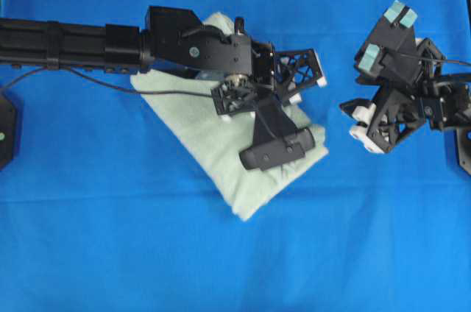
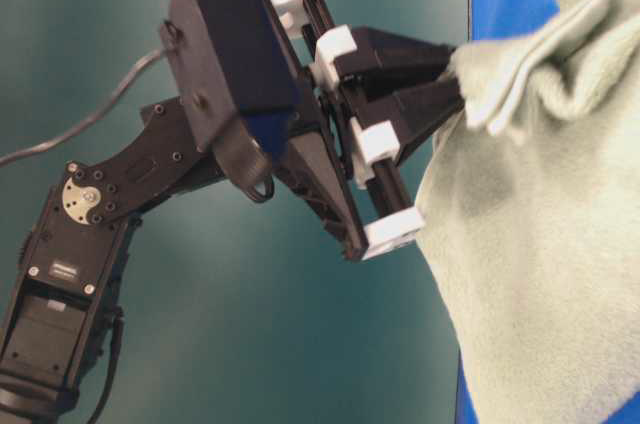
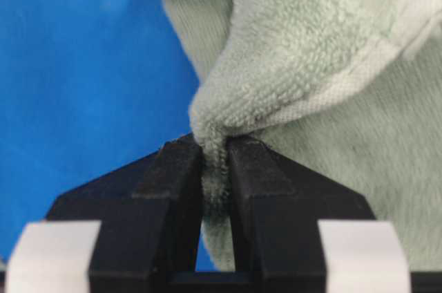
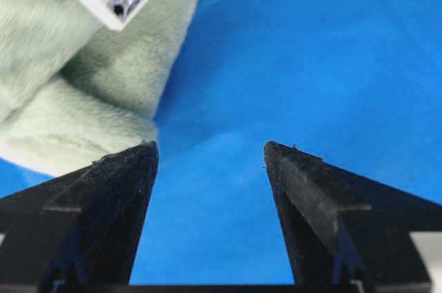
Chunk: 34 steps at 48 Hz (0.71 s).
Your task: Fold a bath towel.
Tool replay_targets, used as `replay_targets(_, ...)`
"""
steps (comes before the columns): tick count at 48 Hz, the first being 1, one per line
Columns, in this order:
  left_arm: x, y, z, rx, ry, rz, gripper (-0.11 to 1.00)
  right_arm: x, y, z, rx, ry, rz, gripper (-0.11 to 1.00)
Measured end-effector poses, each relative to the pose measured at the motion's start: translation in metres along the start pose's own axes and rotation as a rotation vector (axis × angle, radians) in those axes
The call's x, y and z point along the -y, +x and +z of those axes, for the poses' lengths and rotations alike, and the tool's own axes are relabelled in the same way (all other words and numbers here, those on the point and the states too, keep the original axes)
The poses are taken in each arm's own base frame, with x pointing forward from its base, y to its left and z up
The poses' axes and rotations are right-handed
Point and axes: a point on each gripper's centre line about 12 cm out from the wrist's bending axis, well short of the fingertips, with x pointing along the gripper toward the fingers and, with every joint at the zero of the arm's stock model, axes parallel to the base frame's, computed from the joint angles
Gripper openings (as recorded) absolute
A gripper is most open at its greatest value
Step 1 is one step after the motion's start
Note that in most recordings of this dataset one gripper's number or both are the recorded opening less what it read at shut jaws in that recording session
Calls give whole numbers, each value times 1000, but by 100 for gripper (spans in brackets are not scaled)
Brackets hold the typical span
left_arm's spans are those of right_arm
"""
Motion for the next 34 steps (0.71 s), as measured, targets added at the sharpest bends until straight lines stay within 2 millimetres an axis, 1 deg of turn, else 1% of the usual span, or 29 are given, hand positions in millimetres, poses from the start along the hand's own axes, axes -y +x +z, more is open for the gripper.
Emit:
replay_targets(6, 3, 5, 3, 24, -98, 12, 8, 1, 0, 1, 14, -18, -8, 64)
replay_targets(10, 3, 7, 0, 27, -195, 22, 9, 1, -1, 2, 19, -21, -10, 64)
replay_targets(11, 4, 8, -1, 28, -222, 24, 13, 1, -1, 2, 20, -22, -10, 64)
replay_targets(20, -2, 10, -5, 58, -485, 83, 68, 2, 0, 3, 22, -23, -12, 64)
replay_targets(23, -3, 10, -8, 67, -539, 98, 81, 2, 0, 3, 23, -24, -13, 64)
replay_targets(25, -3, 7, -10, 70, -563, 106, 87, 1, -1, 3, 23, -25, -12, 64)
replay_targets(27, -2, 4, -13, 72, -583, 110, 89, 2, 0, 3, 24, -24, -12, 64)
replay_targets(31, 1, -7, -18, 72, -615, 116, 88, 1, -1, 4, 31, -30, -10, 64)
replay_targets(34, 4, -20, -20, 82, -632, 129, 87, 0, -3, 8, 52, -36, -3, 64)
